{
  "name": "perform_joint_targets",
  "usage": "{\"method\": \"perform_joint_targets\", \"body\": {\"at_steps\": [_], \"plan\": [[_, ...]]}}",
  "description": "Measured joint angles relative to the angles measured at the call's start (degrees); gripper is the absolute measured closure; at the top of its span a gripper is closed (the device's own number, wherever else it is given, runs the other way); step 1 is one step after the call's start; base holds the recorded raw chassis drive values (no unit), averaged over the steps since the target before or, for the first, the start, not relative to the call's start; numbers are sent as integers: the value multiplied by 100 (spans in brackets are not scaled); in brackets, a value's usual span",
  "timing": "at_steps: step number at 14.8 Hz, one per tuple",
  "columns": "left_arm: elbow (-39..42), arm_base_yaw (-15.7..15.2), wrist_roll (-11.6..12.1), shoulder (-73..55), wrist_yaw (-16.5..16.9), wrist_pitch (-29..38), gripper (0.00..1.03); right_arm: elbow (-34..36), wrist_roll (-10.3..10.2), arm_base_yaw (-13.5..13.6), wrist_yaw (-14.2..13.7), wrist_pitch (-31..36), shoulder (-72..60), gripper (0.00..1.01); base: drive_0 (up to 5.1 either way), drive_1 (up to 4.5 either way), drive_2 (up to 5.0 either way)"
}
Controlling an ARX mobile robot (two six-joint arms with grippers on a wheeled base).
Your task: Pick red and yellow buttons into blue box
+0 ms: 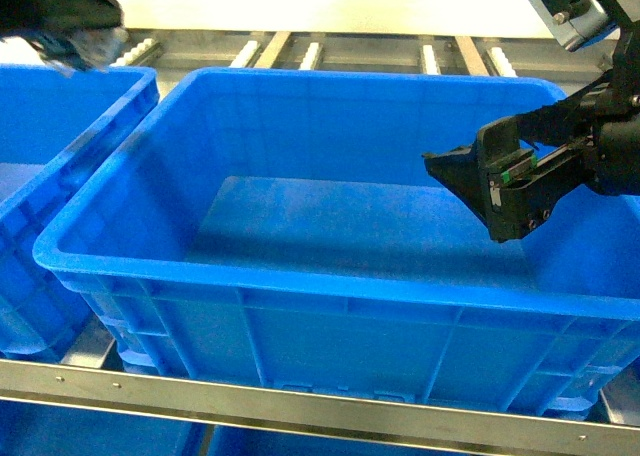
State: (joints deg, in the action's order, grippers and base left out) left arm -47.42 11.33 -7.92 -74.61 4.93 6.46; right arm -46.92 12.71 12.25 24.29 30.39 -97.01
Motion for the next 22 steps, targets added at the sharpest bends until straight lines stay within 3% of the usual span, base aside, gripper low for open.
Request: {"method": "perform_joint_targets", "body": {"at_steps": [1,6,8,14,15,16,17,18,19,20,22], "plan": [[-313,133,-367,-579,26,-109,76,0,-2,9,2,0,2,3,0,0,0],[-946,640,-1163,-2024,15,-155,76,0,-2,11,4,0,2,3,0,0,0],[-1045,505,-1274,-2238,-625,-131,76,0,-2,11,7,0,2,3,0,0,0],[-1062,507,-1311,-2249,-691,-127,7,0,-4,9,4,0,2,3,0,0,0],[-1062,503,-1311,-2247,-691,-127,4,0,-4,9,4,0,2,3,0,0,0],[-1029,503,-1246,-2258,-778,114,6,225,-219,144,-713,979,-61,8,0,0,0],[-472,507,-796,-2286,-1416,1915,16,688,-581,208,-1912,1985,-7,19,0,0,0],[271,426,-247,-2122,-1801,3200,28,1252,-844,166,-2809,2614,216,30,0,0,0],[876,278,116,-1930,-1814,3943,36,1644,-979,-11,-3335,2955,452,40,0,0,0],[1425,94,380,-1644,-1794,4640,47,1980,-1082,-212,-3506,3145,787,51,0,0,0],[2048,-74,597,-929,-1576,5243,69,2542,-1167,-310,-3340,3211,1375,73,0,0,0]]}}
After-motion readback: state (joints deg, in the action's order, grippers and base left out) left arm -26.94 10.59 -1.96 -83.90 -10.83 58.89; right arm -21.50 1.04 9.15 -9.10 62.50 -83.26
